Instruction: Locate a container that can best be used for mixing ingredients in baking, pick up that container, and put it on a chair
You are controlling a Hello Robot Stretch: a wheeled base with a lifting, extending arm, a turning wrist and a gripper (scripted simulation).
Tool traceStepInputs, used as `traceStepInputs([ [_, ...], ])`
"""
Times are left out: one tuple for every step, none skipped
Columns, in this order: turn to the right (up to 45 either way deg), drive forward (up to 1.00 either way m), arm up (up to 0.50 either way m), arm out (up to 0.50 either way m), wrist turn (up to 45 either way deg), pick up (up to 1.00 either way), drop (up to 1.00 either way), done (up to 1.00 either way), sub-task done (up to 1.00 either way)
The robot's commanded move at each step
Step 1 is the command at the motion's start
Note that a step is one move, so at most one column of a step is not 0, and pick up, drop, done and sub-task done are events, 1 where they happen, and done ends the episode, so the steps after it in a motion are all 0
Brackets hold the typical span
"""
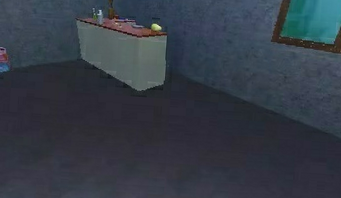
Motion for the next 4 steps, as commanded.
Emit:
traceStepInputs([
  [-45.0,0.0,0.0,0.0,0.0,0.0,0.0,0.0,0.0],
  [-9.0,0.0,0.0,0.0,0.0,0.0,0.0,0.0,0.0],
  [45.0,0.0,0.0,0.0,0.0,0.0,0.0,0.0,0.0],
  [9.0,0.0,0.0,0.0,0.0,0.0,0.0,0.0,0.0],
])
